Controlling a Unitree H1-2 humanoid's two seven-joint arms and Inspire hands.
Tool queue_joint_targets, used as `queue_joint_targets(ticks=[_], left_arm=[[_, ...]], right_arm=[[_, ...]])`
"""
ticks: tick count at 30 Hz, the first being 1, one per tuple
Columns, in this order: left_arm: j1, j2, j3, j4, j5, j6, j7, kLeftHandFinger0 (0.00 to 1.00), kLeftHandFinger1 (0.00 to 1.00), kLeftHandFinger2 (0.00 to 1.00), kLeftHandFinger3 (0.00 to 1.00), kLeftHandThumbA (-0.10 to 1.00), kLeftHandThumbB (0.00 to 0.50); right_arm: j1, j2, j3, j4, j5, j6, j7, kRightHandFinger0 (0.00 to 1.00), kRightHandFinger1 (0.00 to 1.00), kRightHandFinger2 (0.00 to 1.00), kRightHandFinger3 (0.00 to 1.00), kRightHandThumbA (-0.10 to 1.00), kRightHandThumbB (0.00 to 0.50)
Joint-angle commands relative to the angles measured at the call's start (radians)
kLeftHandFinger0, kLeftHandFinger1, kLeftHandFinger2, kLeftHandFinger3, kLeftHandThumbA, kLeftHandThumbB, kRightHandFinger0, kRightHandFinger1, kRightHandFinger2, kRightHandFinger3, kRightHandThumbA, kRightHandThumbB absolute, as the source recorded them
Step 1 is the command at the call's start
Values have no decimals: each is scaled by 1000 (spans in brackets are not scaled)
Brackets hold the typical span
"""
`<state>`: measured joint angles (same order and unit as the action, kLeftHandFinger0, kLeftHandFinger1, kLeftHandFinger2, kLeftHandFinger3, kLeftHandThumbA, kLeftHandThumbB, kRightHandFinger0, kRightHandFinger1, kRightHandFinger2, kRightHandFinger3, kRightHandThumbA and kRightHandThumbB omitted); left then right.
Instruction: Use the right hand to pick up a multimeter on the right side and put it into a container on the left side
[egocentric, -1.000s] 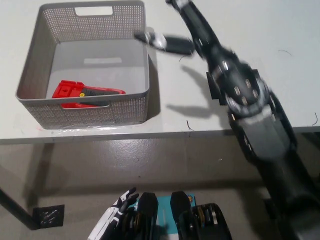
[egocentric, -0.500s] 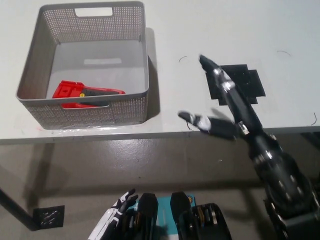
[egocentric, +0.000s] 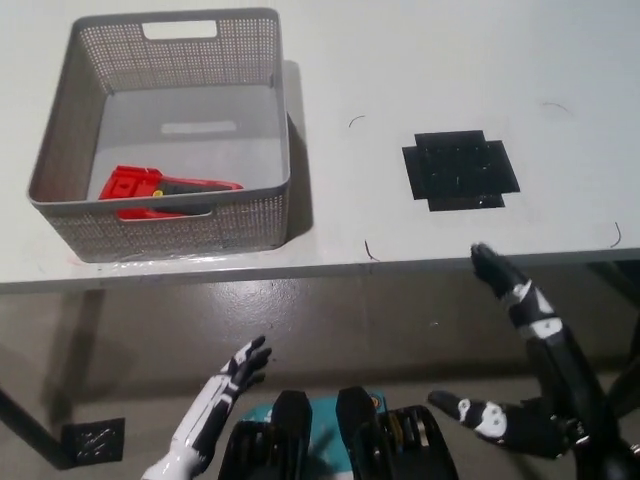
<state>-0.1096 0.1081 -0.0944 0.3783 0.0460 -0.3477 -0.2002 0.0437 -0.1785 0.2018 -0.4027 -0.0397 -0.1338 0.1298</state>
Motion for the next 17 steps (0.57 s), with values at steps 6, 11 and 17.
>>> queue_joint_targets(ticks=[6, 11, 17], left_arm=[[-26, 1, 21, -15, -17, -52, 13, 1000, 1000, 1000, 1000, 1000, 180], [-30, 3, 22, -28, -15, -42, 10, 1000, 1000, 1000, 1000, 1000, 174], [-45, 3, 31, -33, -13, -33, 15, 1000, 1000, 1000, 1000, 1000, 186]], right_arm=[[-18, 2, -4, 239, 95, -150, 64, 1000, 1000, 1000, 1000, 1000, 371], [-74, 12, -24, 406, 122, -123, 81, 1000, 1000, 1000, 1000, 1000, 354], [-140, 31, -63, 544, 188, -52, 100, 1000, 1000, 1000, 1000, 1000, 268]])
